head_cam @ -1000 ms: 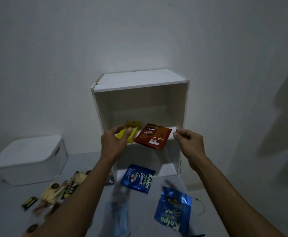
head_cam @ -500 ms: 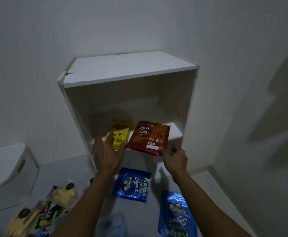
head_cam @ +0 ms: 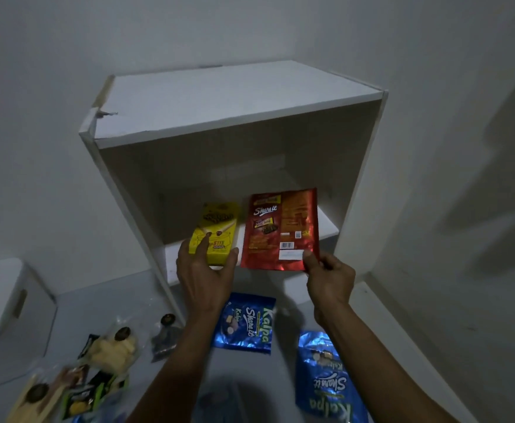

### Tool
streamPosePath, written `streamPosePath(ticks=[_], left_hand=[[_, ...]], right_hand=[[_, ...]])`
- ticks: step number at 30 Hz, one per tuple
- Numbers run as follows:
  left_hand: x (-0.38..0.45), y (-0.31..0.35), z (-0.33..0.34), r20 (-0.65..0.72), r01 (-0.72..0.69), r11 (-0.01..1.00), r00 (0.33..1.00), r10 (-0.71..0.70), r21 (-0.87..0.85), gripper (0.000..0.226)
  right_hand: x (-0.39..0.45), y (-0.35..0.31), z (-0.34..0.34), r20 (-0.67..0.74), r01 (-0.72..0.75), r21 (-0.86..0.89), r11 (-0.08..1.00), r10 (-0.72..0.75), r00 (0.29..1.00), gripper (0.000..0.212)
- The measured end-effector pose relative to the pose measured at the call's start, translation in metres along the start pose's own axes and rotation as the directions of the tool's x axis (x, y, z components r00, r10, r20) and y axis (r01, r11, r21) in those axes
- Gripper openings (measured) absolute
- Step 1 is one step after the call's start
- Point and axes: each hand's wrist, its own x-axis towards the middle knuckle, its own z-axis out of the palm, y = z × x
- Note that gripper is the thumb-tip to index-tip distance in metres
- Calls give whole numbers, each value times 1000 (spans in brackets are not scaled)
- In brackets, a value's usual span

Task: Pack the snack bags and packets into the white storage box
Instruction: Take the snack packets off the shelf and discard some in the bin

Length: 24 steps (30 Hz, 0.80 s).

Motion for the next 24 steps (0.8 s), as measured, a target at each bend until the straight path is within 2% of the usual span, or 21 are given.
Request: streamPosePath(ticks=[4, 7, 9, 12, 15, 20, 24], left_hand=[[-13, 15, -9, -48, -8, 1000, 999, 7, -25, 60], [-37, 25, -19, -89, -44, 995, 995, 36, -94, 59], [-60, 36, -26, -117, -59, 991, 992, 45, -124, 58], [-105, 58, -27, -135, -72, 985, 990, 51, -155, 53], [-165, 77, -20, -136, -146, 975, 983, 124, -167, 45], [-284, 108, 13, 9, -106, 970, 994, 110, -218, 39], [-369, 124, 46, 228, -44, 967, 968, 103, -252, 36]], right_hand=[[-14, -14, -29, 10, 155, 24, 988, -155, 988, 6], [-28, -19, -66, 11, 258, 11, 966, -258, 966, 13], [-38, -18, -99, -3, 297, 15, 955, -297, 955, 17], [-47, -8, -158, -43, 352, 11, 936, -352, 935, 11], [-57, 9, -231, -107, 375, 1, 927, -373, 922, 9], [-69, 64, -360, -246, 279, -69, 958, -288, 926, 7], [-88, 117, -449, -378, 145, -104, 984, -174, 909, 8]])
